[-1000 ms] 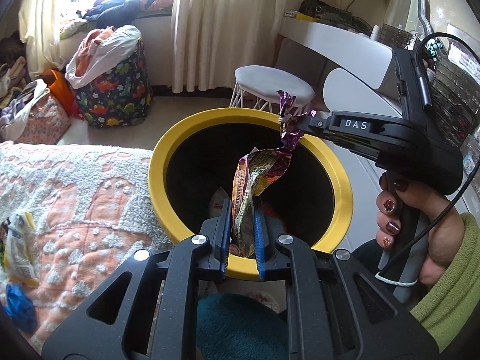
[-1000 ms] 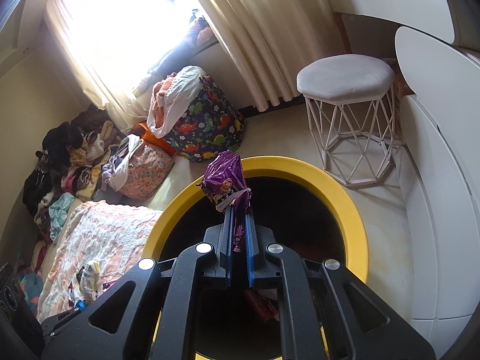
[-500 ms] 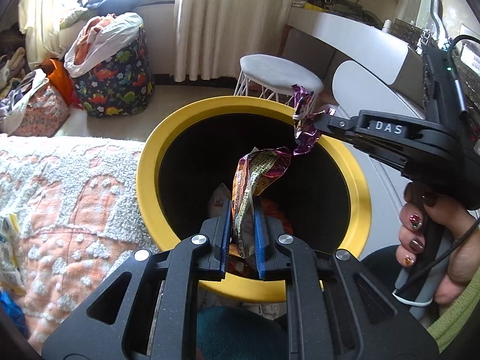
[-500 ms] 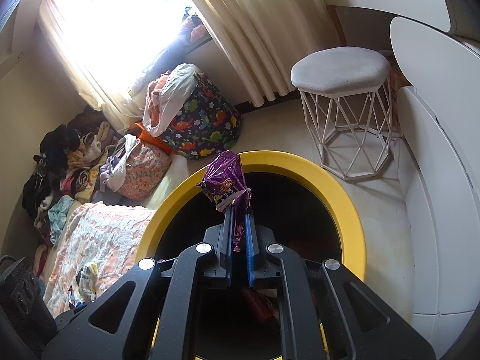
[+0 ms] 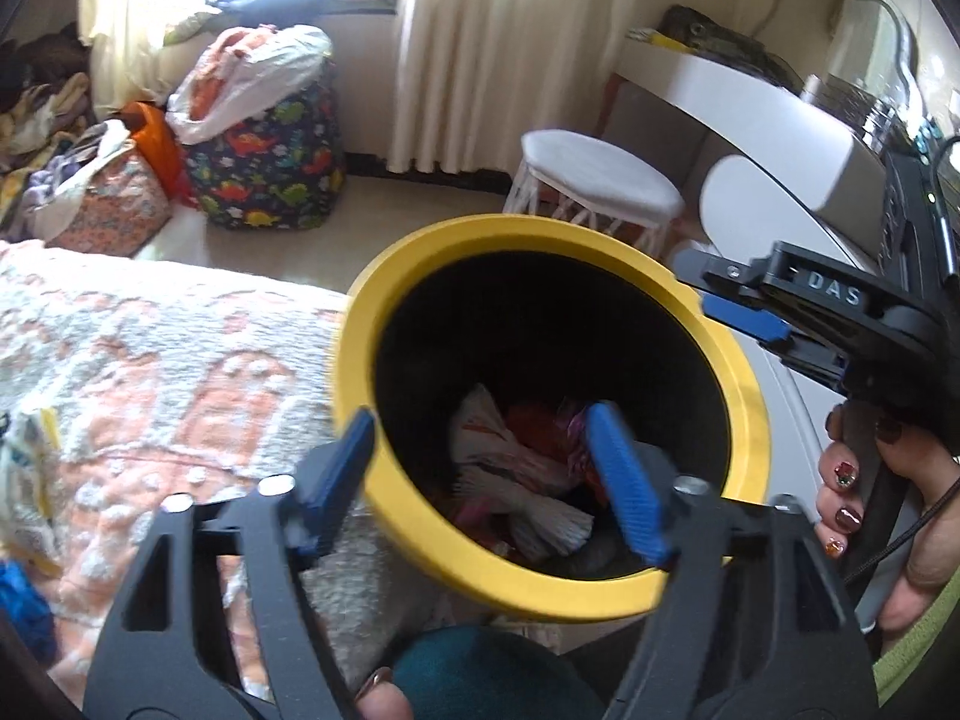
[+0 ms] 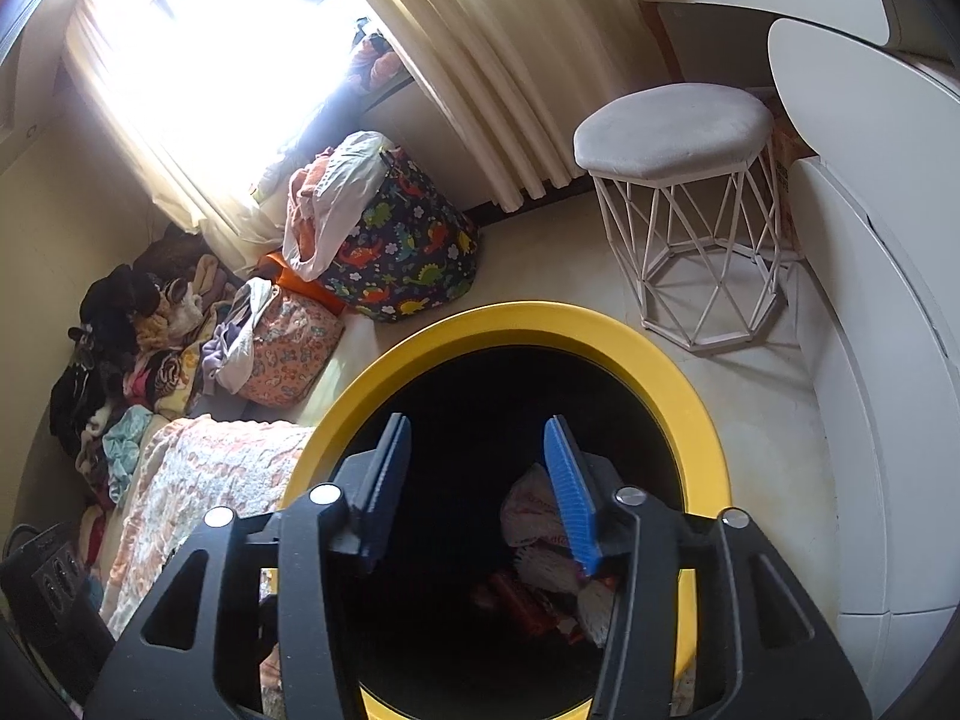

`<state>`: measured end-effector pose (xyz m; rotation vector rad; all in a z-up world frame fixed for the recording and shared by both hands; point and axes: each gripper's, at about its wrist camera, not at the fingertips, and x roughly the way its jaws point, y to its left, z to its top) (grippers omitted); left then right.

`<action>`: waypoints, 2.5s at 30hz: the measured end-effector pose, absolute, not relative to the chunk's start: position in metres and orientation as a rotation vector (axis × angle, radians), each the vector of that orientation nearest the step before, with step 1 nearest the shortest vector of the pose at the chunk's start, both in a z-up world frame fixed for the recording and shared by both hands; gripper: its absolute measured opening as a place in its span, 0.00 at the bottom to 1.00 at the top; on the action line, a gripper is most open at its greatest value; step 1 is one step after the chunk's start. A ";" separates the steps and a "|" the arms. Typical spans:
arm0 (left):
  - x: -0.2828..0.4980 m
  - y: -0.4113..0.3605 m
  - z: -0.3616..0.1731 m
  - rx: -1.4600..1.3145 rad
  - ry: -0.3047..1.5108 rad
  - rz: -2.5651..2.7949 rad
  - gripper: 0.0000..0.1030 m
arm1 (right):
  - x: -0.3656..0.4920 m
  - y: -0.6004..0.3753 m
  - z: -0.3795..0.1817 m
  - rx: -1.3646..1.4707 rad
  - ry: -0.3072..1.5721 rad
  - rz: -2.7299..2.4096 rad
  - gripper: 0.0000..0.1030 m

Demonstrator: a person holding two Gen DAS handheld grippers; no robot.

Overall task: Collect trash
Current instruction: 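Open the left tool over the bin while the right tool releases the purple wrapper, then move both open tools back from the bin over the bed, then grasp the blue plastic bag with the left tool while the right tool grasps the white-yellow snack bag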

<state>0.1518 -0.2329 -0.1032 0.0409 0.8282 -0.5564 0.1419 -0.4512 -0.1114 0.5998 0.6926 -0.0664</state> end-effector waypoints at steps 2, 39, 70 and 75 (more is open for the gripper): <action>0.150 -0.223 -0.099 0.027 0.809 -0.532 0.85 | 0.142 -0.450 -0.110 0.595 0.687 -0.065 0.54; 0.126 -0.078 -0.056 -0.068 0.654 -0.187 0.89 | 0.147 -0.322 -0.059 0.357 0.633 0.232 0.72; 0.120 0.015 -0.107 -0.164 0.841 0.001 0.89 | 0.186 -0.190 -0.063 0.249 0.777 0.455 0.75; 0.119 0.022 -0.122 -0.222 0.892 0.008 0.83 | 0.200 -0.162 -0.071 0.233 0.822 0.489 0.75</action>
